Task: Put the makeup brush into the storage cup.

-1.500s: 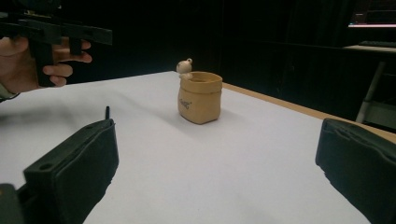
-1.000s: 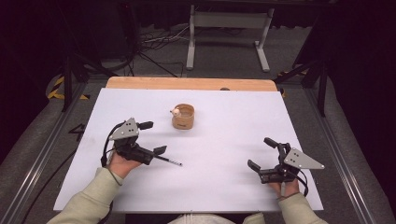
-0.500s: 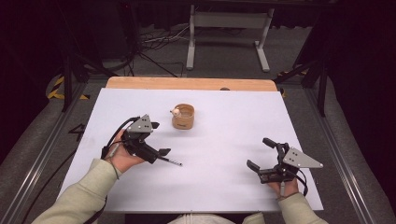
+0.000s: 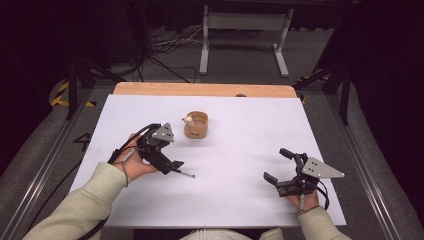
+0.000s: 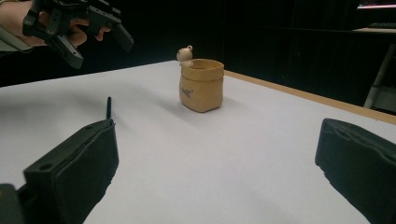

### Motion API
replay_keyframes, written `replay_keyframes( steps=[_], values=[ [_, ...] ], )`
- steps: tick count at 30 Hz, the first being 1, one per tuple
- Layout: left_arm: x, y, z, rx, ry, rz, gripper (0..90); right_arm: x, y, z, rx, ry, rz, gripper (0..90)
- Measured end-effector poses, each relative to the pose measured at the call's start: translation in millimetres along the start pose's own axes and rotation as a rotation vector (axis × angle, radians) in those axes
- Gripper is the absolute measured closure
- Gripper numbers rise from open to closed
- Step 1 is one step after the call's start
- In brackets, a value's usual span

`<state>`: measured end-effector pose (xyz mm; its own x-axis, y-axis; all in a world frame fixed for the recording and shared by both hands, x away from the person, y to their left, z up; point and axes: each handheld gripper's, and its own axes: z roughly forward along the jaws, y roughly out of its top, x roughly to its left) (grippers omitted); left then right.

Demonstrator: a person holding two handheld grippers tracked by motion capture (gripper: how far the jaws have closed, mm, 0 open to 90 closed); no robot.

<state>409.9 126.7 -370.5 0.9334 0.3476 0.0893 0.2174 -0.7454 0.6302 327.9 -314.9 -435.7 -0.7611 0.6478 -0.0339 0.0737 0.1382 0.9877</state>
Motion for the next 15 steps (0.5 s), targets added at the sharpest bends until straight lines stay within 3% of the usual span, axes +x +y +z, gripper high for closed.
replay_keyframes(
  steps=[9,15],
  values=[
    [2.5,5.4,-2.1,0.064,-0.008,0.000,1.0,-0.1,-0.1,-0.1,-0.001,0.002,0.001,0.0],
    [4.5,8.9,-1.0,0.132,-0.025,0.012,1.0,-0.2,-0.5,0.8,0.002,0.007,0.008,0.0]
  ],
)
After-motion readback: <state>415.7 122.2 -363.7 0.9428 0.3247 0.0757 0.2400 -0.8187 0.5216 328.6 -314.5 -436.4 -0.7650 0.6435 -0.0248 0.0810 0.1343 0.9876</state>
